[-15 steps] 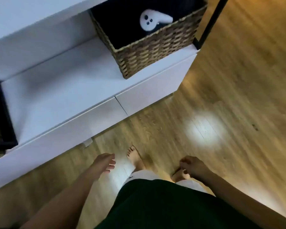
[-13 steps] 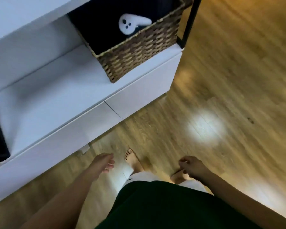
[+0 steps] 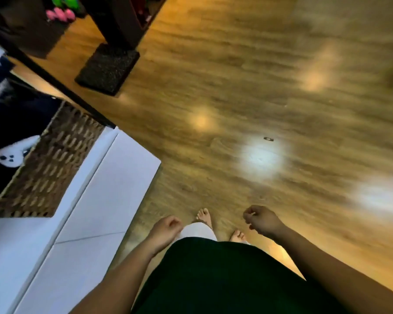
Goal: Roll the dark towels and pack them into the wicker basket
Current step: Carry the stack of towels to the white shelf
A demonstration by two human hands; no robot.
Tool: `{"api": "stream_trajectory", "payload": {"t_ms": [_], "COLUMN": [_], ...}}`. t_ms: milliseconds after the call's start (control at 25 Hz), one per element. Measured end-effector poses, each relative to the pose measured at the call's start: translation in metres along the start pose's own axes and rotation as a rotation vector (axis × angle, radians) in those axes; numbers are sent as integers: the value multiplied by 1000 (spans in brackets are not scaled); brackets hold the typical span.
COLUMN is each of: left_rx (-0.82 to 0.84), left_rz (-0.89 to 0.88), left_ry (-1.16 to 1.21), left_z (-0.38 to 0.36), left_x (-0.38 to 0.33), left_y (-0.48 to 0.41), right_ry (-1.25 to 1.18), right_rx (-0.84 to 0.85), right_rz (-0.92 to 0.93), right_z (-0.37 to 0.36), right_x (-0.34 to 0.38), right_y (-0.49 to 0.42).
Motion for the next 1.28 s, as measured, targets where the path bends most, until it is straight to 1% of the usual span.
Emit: {"api": "stream_trajectory", "payload": {"t_ms": [120, 280, 360, 480, 600, 720, 800, 880, 920, 1040, 1120, 1160, 1280], "left_rx": [81, 149, 188, 233, 271, 261, 257, 245, 233, 190, 161, 142, 87], "left_rz": [-32, 14, 1, -27, -33, -95, -112, -78, -48, 48, 69, 31, -172], "left_ry": [-155, -162, -163, -169, -176, -149, -115, -79, -67, -48, -27, -18, 17], "left_z": [-20, -45, -61, -78, -83, -83, -89, -95, -99, -119, -130, -136, -148], "left_x": [-70, -159, -217, -319, -424, -538, -599, -648, -668, -736, -795, -829, -935], "left_y": [-40, -107, -146, -195, -225, -260, -288, -316, -326, -359, -371, -379, -404], "right_ry": [-97, -230, -278, -315, -316, -371, -378, -353, -356, -471, -510, -503, -489], "right_rx": [-89, -187, -220, -244, -268, -352, -354, -322, -332, -406, -390, -373, -306], "right_rz": [-1, -60, -123, -265, -283, -232, -211, -235, -247, -236, -198, -170, -136], "right_z": [55, 143, 192, 269, 347, 437, 483, 528, 552, 664, 747, 787, 885], "right_x": [-11, -25, -35, -43, -26, 7, 16, 13, 10, 12, 33, 45, 75], "right_y": [-16, -39, -55, -72, -89, -121, -146, -173, -186, -241, -274, -288, -318]}}
Point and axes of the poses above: each hand's wrist, its own y-axis away from the middle knuckle, its own z-axis out of the back of the hand, x = y × z, the point moved 5 cm from there along -y, towards the middle knuckle, and after that the axes turned 1 degree about x, right-handed, at the moved point
